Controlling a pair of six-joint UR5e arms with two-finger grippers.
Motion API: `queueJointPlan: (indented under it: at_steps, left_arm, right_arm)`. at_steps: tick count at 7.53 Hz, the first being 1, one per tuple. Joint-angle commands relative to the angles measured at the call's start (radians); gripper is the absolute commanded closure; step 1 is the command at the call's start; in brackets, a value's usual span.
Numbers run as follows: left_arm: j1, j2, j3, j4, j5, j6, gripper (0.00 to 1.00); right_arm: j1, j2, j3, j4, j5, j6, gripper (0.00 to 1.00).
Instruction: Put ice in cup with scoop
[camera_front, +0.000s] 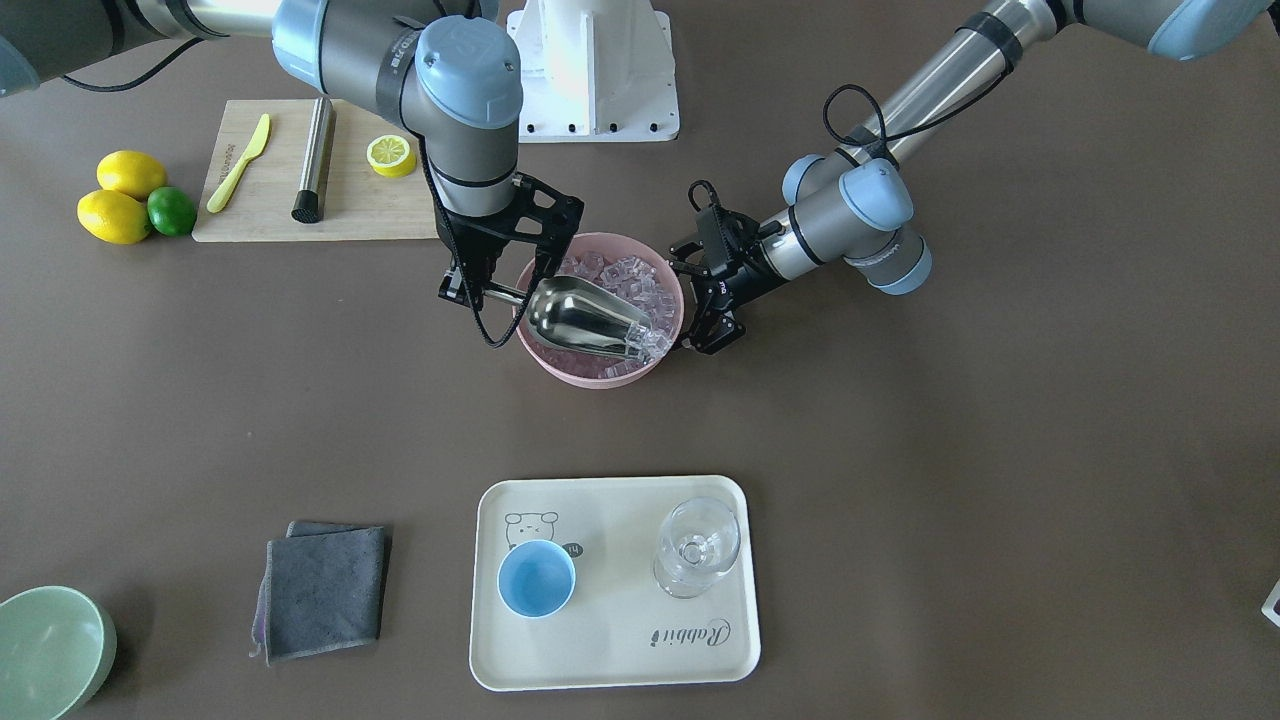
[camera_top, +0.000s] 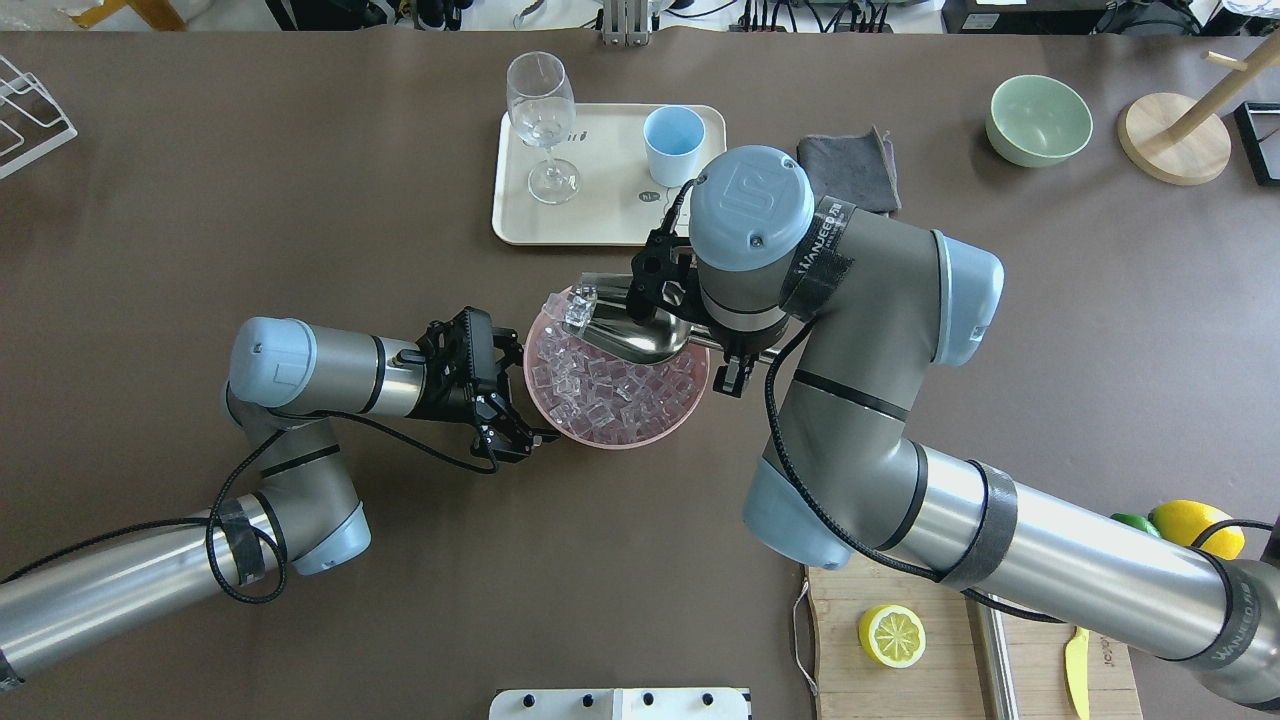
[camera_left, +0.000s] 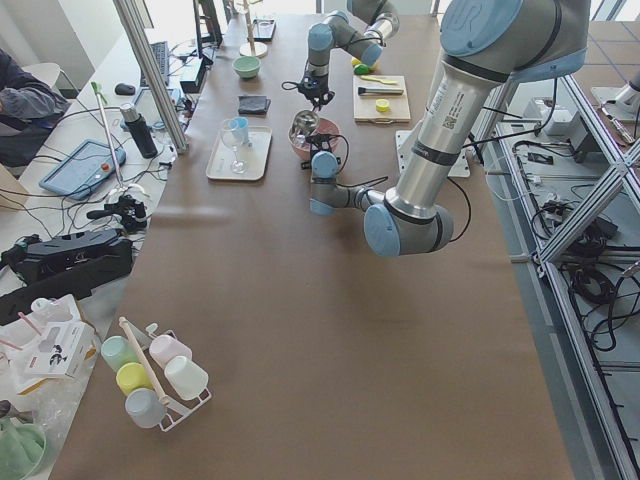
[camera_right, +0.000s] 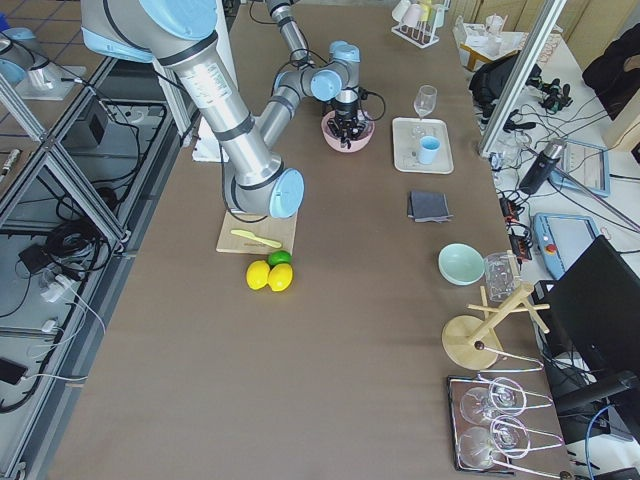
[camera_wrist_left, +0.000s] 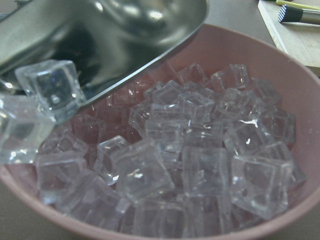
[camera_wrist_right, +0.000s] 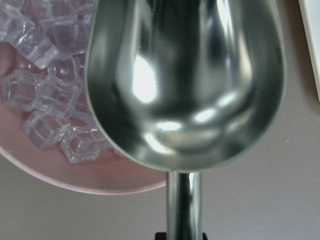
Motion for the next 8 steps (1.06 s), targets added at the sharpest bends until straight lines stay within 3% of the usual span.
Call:
queueJointPlan:
  at_steps: [1, 4, 8]
  left_arm:
    - [0.0, 0.002, -0.001, 0.0, -0.002, 0.0, 0.03]
    - [0.0, 0.002, -0.001, 0.0, 0.0, 0.0, 0.03]
    - [0.0, 0.002, -0.001, 0.0, 0.0, 0.0, 0.03]
  right_arm:
    - [0.0, -0.02, 0.018, 0.043, 0.0, 0.024, 1.0]
    - [-0.002, -0.04, 0.036, 0.133, 0.002, 0.101, 1.0]
    - [0.0, -0.117, 0.194, 0.171, 0.02, 0.144, 1.0]
